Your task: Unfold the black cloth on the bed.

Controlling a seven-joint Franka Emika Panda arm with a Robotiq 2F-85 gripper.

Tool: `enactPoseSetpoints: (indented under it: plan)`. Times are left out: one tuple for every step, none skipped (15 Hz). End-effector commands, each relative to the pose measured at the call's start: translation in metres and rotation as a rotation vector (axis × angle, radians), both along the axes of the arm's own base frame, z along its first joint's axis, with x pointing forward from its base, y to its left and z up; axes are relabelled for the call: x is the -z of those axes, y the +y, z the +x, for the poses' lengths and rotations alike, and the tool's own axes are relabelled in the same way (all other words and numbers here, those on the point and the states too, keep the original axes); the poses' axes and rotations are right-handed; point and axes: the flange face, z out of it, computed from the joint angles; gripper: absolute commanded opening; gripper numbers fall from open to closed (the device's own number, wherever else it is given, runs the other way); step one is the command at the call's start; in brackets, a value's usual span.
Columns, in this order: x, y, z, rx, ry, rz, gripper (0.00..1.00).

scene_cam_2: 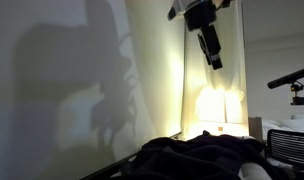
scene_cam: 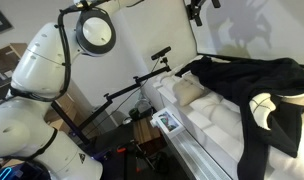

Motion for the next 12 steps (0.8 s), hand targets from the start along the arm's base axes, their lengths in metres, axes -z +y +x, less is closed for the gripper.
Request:
enactPoseSetpoints:
  plan:
    - [0.019, -0.035, 0.015, -0.04, 0.066, 0.078, 1.0]
    - [0.027, -0.046, 0.018, -0.037, 0.089, 0.097, 1.0]
    - [0.035, -0.055, 0.021, -0.046, 0.118, 0.114, 1.0]
    - [0.043, -0.064, 0.023, -0.039, 0.134, 0.119, 1.0]
    - [0.05, -0.074, 0.026, -0.025, 0.142, 0.112, 1.0]
    - [0.058, -0.083, 0.028, 0.002, 0.143, 0.079, 1.0]
    - [0.065, -0.092, 0.031, 0.023, 0.147, 0.075, 1.0]
    - [0.072, -0.101, 0.032, 0.051, 0.157, 0.067, 1.0]
    - [0.079, -0.107, 0.033, 0.057, 0.172, 0.067, 1.0]
    - [0.086, -0.112, 0.034, 0.071, 0.178, 0.06, 1.0]
    - [0.092, -0.118, 0.035, 0.077, 0.185, 0.053, 1.0]
    - [0.099, -0.121, 0.037, 0.09, 0.185, 0.039, 1.0]
